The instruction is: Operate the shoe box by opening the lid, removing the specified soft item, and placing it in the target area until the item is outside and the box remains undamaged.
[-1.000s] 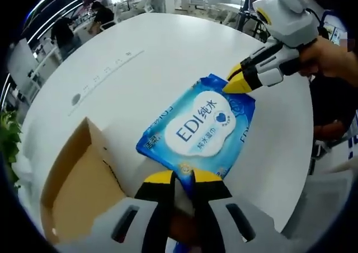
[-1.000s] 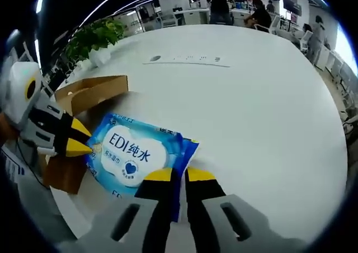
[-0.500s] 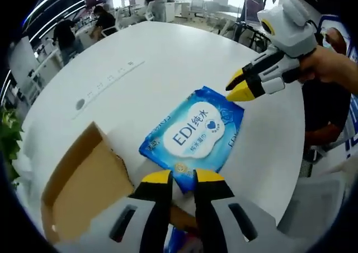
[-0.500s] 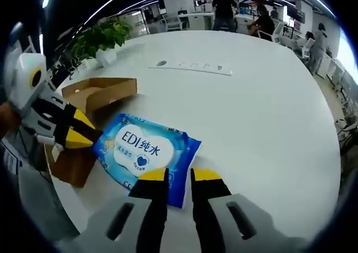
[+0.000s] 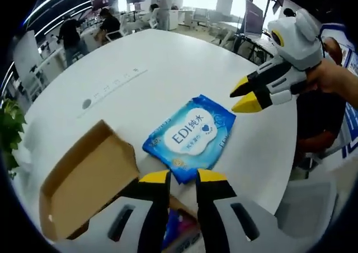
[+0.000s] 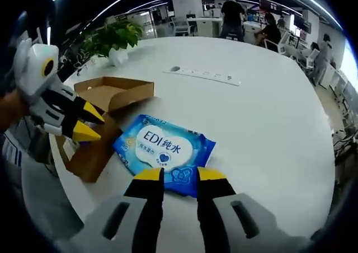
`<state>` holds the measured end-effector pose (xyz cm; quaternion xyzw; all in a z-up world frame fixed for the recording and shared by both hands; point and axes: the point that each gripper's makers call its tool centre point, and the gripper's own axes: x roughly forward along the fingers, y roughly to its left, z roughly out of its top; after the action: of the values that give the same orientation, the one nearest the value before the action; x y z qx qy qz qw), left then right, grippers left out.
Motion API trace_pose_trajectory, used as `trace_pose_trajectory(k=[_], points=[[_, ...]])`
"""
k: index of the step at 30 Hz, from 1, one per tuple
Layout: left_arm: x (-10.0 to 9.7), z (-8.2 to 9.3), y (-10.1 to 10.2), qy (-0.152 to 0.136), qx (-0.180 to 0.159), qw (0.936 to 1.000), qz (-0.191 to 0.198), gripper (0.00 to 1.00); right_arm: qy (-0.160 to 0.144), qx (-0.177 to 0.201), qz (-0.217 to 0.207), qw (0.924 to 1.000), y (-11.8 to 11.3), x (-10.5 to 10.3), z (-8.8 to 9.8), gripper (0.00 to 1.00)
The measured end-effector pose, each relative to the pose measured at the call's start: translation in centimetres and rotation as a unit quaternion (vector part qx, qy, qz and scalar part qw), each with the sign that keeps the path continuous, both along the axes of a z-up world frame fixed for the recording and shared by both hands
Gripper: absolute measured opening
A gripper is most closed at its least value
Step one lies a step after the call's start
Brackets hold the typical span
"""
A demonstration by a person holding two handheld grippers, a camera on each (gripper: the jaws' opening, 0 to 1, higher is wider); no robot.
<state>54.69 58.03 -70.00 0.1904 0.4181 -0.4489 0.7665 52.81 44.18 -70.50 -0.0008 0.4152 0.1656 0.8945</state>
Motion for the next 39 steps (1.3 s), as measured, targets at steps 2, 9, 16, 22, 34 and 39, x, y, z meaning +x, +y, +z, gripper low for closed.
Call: trace_pose_trajectory(k=[2,9,16,22,34,39], points=[[0.0,0.1,0.6,-0.001,0.000,1.0000,0.004,0.16,-0.003,0.000,0.006,1.0000,0.6,-0.1,0.5,0.21],[0.5,0.7,3.3,-0.003,-0.007,0.9996,0.028,0.16,-0.020,-0.003,0.032,0.9993,2.8,-0.2,1.9,0.23],[0.6,0.9,5.8,-0.009,-0.014,0.9992,0.037,0.16,-0.033,-0.002,0.065,0.9974,5.3,0.0,2.9,0.24],[0.3,0.7,8.1,-0.009,-0.022,0.9989,0.040,0.16,-0.046,0.000,0.104,0.9935,7.9,0.2,3.6,0.27],[-0.8,-0.3,10.5,-0.016,-0.025,0.9994,-0.018,0.22,-0.053,-0.008,0.170,0.9841,12.1,0.7,3.5,0.26],[-1.3,-1.2,11.1,-0.019,-0.008,0.9981,-0.058,0.26,-0.060,-0.024,0.207,0.9762,13.9,0.8,3.2,0.25]])
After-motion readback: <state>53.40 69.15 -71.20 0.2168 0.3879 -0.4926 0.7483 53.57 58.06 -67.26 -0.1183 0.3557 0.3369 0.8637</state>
